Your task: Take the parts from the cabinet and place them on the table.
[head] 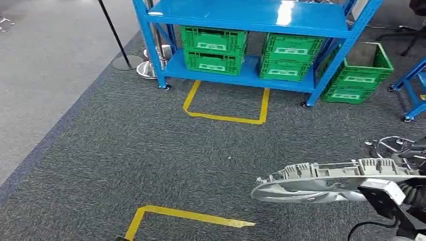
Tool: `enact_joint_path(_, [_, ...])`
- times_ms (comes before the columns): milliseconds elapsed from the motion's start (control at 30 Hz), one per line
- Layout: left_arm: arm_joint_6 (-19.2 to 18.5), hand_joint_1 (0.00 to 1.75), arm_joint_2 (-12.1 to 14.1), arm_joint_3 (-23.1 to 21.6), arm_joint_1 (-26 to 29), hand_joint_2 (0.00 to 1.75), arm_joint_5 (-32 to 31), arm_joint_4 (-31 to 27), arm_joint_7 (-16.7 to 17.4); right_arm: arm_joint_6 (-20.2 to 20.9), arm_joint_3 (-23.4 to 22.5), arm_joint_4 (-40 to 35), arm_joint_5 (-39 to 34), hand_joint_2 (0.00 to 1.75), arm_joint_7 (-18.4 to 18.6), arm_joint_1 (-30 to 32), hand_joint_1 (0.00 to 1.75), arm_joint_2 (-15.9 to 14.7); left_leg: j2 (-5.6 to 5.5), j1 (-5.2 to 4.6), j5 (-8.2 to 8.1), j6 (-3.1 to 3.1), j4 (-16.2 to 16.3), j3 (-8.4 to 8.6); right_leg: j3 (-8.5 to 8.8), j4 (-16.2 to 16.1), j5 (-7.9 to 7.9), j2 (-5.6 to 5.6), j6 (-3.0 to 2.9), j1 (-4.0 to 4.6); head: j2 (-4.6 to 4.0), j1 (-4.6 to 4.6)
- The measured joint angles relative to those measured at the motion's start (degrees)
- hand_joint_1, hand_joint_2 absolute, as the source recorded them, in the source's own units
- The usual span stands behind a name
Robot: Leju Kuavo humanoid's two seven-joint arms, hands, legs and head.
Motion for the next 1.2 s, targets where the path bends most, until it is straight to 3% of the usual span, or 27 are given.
enact_joint_path(33, [-0.02, 0.0, -0.11, 0.0, 0.04, 1.75, 0.0, 0.0, 0.0, 0.02, -0.09, 0.0, 0.0, 1.75, 0.0, 0.12, 1.75, 0.02, 0.32, 0.08, 0.0, -0.16, 0.13, -0.17, -0.9, 1.38, 0.13, -0.02, 0.33, -0.27, 0.0, -0.02])
enact_joint_path(67, [-0.07, 0.0, -0.2, 0.0, 0.06, 1.75, 0.0, 0.0, 0.0, 0.02, -0.15, 0.0, 0.0, 1.75, -0.02, 0.11, 1.75, 0.04, 0.74, 0.27, -0.08, -0.41, 0.4, -0.35, -0.31, 0.04, 1.62, -0.12, 0.71, -0.52, 0.0, -0.04])
enact_joint_path(133, [-0.15, 0.0, -0.39, 0.02, 0.02, 1.75, 0.0, -0.05, 0.0, 0.02, -0.28, 0.0, -0.02, 1.75, -0.02, 0.09, 1.75, 0.07, 1.55, 1.08, -0.61, -1.45, 1.69, -0.92, 4.63, -9.44, 6.68, -1.18, 1.84, -1.25, 0.0, -0.02])
enact_joint_path(167, [-0.13, 0.0, -0.39, 0.02, 0.02, 1.75, 0.0, -0.13, 0.0, 0.0, -0.28, 0.0, -0.02, 1.75, -0.02, 0.01, 1.75, 0.07, 1.94, 1.19, -1.09, -2.22, 2.89, -1.26, 7.28, -14.36, 7.81, -3.35, 2.69, -1.67, 0.0, 0.02])
enact_joint_path(200, [-0.07, 0.0, 0.09, 0.04, 0.08, 1.75, 0.0, -0.68, 0.0, 0.07, -0.2, 0.07, -0.02, 1.75, -0.02, -0.07, 1.75, 0.28, 2.18, 0.91, -1.6, -2.9, 3.68, -1.51, 6.52, -13.62, 7.07, -3.81, 2.06, -1.27, 0.02, 0.29])
enact_joint_path(233, [-0.04, 0.0, -0.15, 0.04, 0.07, 1.75, 0.0, -0.77, 0.0, 0.07, -0.26, -0.15, -0.02, 1.75, 0.0, -0.09, 1.75, 0.28, 2.41, 0.8, -2.05, -3.27, 4.19, -1.51, 6.79, -13.34, 7.13, -3.01, 0.43, -1.22, 0.0, 0.0])
enact_joint_path(333, [-0.04, 0.0, -0.15, 0.04, 0.07, 1.75, 0.0, -0.9, 0.0, 0.13, -0.28, -0.15, -0.08, 1.75, -0.04, 0.13, 1.75, 0.37, 3.67, 1.1, -1.95, -3.84, 4.04, -1.0, 5.75, -12.75, 7.16, -1.51, -1.18, -1.02, 0.02, -0.11])
enact_joint_path(367, [-0.07, 0.0, -0.2, 0.04, -0.01, 1.75, 0.0, -0.94, 0.0, 0.37, -0.28, -0.26, -0.5, 1.75, -0.07, 0.14, 1.75, 0.39, 2.22, 1.47, -3.06, -4.32, 4.65, -1.11, 6.26, -12.81, 7.51, -1.06, -1.81, -1.11, 0.0, -0.17])
enact_joint_path(400, [-0.15, 0.0, -0.18, 0.04, 0.03, 1.75, -0.02, -0.99, 0.0, 0.59, -0.31, -0.28, -0.83, 1.75, -0.24, -0.04, 1.75, 0.39, 0.35, 1.42, -5.48, -4.35, 6.81, -1.86, 6.11, -12.81, 7.74, -0.6, -2.15, -1.03, 0.0, -0.15])
enact_joint_path(467, [-0.22, 0.0, -0.2, 0.07, 0.07, 1.75, -0.15, -1.01, -0.04, 1.01, -0.26, -0.28, -1.38, 1.75, -0.48, -0.36, 1.75, 0.39, -1.24, 1.11, -10.57, -4.18, 15.38, -4.86, 5.72, -12.79, 8.16, 0.57, -2.66, -0.71, 0.0, -0.28])
enact_joint_path(500, [-0.26, 0.0, -0.2, 0.07, 0.02, 1.75, -0.17, -1.01, -0.07, 1.25, -0.24, -0.28, -1.66, 1.75, -0.52, -0.33, 1.75, 0.39, -1.37, 0.94, -12.22, -3.92, 19.68, -6.4, 5.6, -12.78, 8.23, 1.2, -2.78, -0.44, 0.02, -0.26])
enact_joint_path(533, [-0.37, 0.0, -0.2, 0.07, -0.06, 1.75, -0.17, -1.03, -0.15, 1.42, -0.24, -0.28, -1.88, 1.75, -0.55, -0.35, 1.75, 0.42, -1.42, 0.72, -12.77, -3.56, 21.92, -7.05, 5.53, -12.77, 8.27, 1.92, -2.84, -0.16, 0.0, -0.24])
enact_joint_path(600, [-0.42, 0.0, -0.22, 0.07, -0.09, 1.75, -0.35, -1.03, -0.15, 1.57, -0.24, -0.28, -2.03, 1.75, -0.57, -0.35, 1.75, 0.42, -1.67, 0.17, -10.11, -2.37, 18.7, -5.1, 5.57, -12.77, 8.32, 3.45, -2.92, 0.34, 0.02, -0.26])
enact_joint_path(633, [-0.42, 0.0, -0.28, 0.04, -0.08, 1.75, -0.37, -1.03, -0.13, 1.57, -0.24, -0.28, -2.05, 1.75, -0.57, -0.37, 1.75, 0.42, -2.37, -0.2, -7.55, -1.5, 14.03, -2.85, 5.65, -12.77, 8.34, 4.25, -2.94, 0.65, 0.0, -0.26])
enact_joint_path(667, [-0.42, 0.0, -0.26, 0.07, 0.1, 1.75, -0.37, -1.05, -0.13, 1.57, -0.26, -0.28, -2.1, 1.75, -0.57, -0.42, 1.75, 0.42, -3.95, -0.51, -5.19, -0.48, 9.13, -0.59, 5.7, -12.78, 8.38, 5.04, -2.99, 0.76, 0.0, -0.24])
enact_joint_path(700, [-0.42, 0.0, 0.18, 0.07, 0.3, 1.75, -0.42, -1.2, -0.13, 1.57, -0.24, -0.26, -2.1, 1.75, -0.59, -0.43, 1.75, 0.46, -7.49, -0.55, -5.21, 0.86, 6.52, 0.66, 5.51, -12.8, 8.47, 5.46, -2.92, 0.48, 0.0, 0.0])
enact_joint_path(733, [-0.39, 0.0, -0.13, 0.07, 0.45, 1.75, -0.39, -1.29, -0.15, 1.64, -0.24, -0.26, -2.1, 1.75, -0.59, -0.8, 1.75, 0.5, -7.59, -0.45, -4.7, 0.74, 5.76, 0.75, 5.21, -12.71, 8.6, 6.51, -2.7, 0.48, 0.0, 0.11])
enact_joint_path(833, [-0.42, 0.0, -0.13, 0.07, 0.26, 1.75, -0.39, -1.38, -0.13, 1.68, -0.26, -0.28, -2.12, 1.75, -0.61, -0.51, 1.75, 0.57, -5.72, -1.11, -4.88, 0.86, 4.56, 1.14, 4.46, -13.32, 9.36, 8.38, -1.46, -0.28, 0.0, -0.35])
enact_joint_path(867, [-0.42, 0.0, -0.5, 0.07, 0.14, 1.75, -0.39, -1.38, -0.15, 1.66, -0.37, -0.37, -2.12, 1.75, -0.61, -0.46, 1.75, 0.57, -4.67, -0.28, -4.16, 0.52, 2.97, 1.55, 3.8, -13.22, 9.24, 8.0, -1.42, 0.0, 0.0, -0.33])
enact_joint_path(900, [-0.42, 0.0, -0.42, 0.07, 0.05, 1.75, -0.42, -1.49, -0.15, 1.66, -0.52, -0.42, -2.14, 1.75, -0.61, -0.57, 1.75, 0.57, -3.84, -0.34, -3.84, 0.29, 2.13, 1.93, 3.04, -11.76, 8.0, 3.98, -1.24, 0.28, 0.0, -0.06])
enact_joint_path(933, [-0.42, 0.0, -0.44, 0.07, 0.1, 1.75, -0.39, -1.49, -0.15, 1.68, -0.52, -0.39, -2.12, 1.75, -0.72, -1.04, 1.75, 0.57, -3.02, -0.35, -3.75, 0.32, 2.09, 1.89, 1.45, -8.69, 6.01, 1.99, -1.06, 0.23, 0.0, 0.15])
enact_joint_path(1000, [-0.42, 0.0, -0.46, 0.09, 0.34, 1.75, -0.41, -1.49, -0.15, 1.73, -0.5, -0.39, -2.21, 1.75, -0.74, -1.2, 1.75, 0.61, -1.31, -0.46, -3.78, 0.28, 2.16, 1.82, -2.21, -0.69, 2.42, 0.5, -0.4, 0.02, 0.0, 0.13])
enact_joint_path(1033, [-0.44, 0.0, -0.46, 0.09, 0.44, 1.75, -0.42, -1.49, -0.15, 1.77, -0.5, -0.37, -2.32, 1.75, -0.74, -1.03, 1.75, 0.61, -0.38, -0.49, -3.81, 0.27, 2.18, 1.77, -3.41, 1.96, 1.77, 0.38, -0.07, -0.07, 0.0, 0.18])
enact_joint_path(1100, [-0.44, 0.0, -0.57, 0.09, 0.42, 1.75, -0.5, -1.49, -0.15, 1.95, -0.5, -0.28, -2.34, 1.75, -0.79, -1.1, 1.75, 0.61, 1.21, -0.43, -3.92, 0.09, 2.39, 1.66, -2.0, -0.22, 4.15, -0.04, 0.41, -0.27, 0.02, 0.2])
enact_joint_path(1133, [-0.44, 0.0, -0.66, 0.09, 0.34, 1.75, -0.5, -1.49, -0.15, 1.99, -0.52, -0.28, -2.38, 1.75, -0.81, -1.12, 1.75, 0.61, 2.05, -0.35, -4.08, -0.16, 2.51, 1.66, 0.77, -4.91, 6.57, -0.61, 0.64, -0.41, 0.0, 0.17])
enact_joint_path(1167, [-0.44, 0.0, -0.72, 0.09, 0.29, 1.75, -0.5, -1.49, -0.15, 2.03, -0.52, -0.28, -2.4, 1.75, -0.83, -1.14, 1.75, 0.61, 2.71, -0.27, -4.22, -0.4, 2.79, 1.69, 3.82, -9.96, 8.58, -1.73, 0.77, -0.5, 0.02, 0.2])
enact_joint_path(1200, [-0.44, 0.0, -0.7, 0.07, 0.21, 1.75, -0.5, -1.49, -0.15, 2.12, -0.52, -0.28, -2.45, 1.75, -0.87, -1.28, 1.75, 0.61, 3.31, -0.39, -4.44, -0.82, 3.24, 1.68, 5.71, -13.72, 8.23, -4.09, 0.88, -0.37, 0.02, 0.17])
